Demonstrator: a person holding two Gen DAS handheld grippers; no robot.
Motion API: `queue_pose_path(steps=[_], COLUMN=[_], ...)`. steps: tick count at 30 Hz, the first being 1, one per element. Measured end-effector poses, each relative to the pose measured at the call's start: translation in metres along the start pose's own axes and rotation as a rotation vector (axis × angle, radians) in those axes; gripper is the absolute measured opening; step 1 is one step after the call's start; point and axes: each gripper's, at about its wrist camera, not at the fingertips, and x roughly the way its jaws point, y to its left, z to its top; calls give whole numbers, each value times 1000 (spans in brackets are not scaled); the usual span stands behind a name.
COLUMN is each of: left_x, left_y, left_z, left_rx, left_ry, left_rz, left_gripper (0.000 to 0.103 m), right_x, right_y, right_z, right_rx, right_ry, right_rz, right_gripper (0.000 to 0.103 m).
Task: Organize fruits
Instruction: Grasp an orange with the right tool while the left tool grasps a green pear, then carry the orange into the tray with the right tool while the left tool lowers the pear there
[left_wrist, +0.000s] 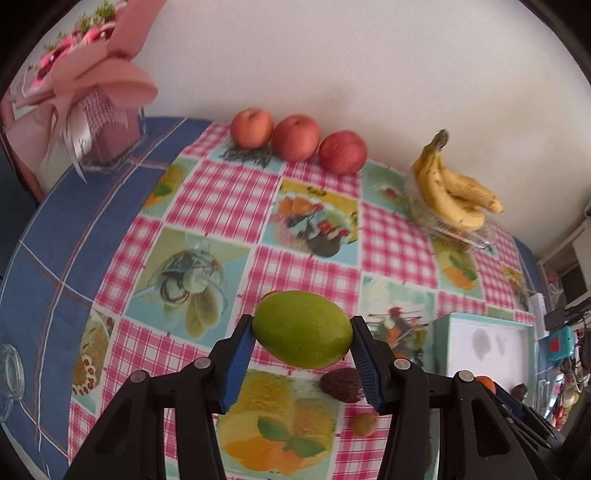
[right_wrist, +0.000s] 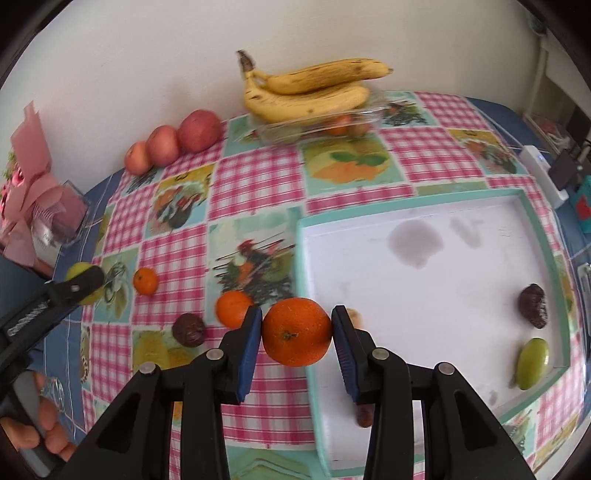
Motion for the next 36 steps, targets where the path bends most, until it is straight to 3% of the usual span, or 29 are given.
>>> queue_pose_path(steps=[8,24,36], left_x=[-15,-14,-5], left_y=[-28,-107,-165], left_z=[-1,-22,-43], left_rx=[45,171,293], left_ry=[-24,3,32], left_rz=[-31,-120,-154], left_gripper=[55,55,55], right_x=[-15,-43,-55], right_y=[-41,-141,-174], right_z=[5,4,-1], right_rx=[87,279,334], right_ry=[-35,-82,-100], right_rz=[-33,-119,-124], right_gripper=[40,40,40])
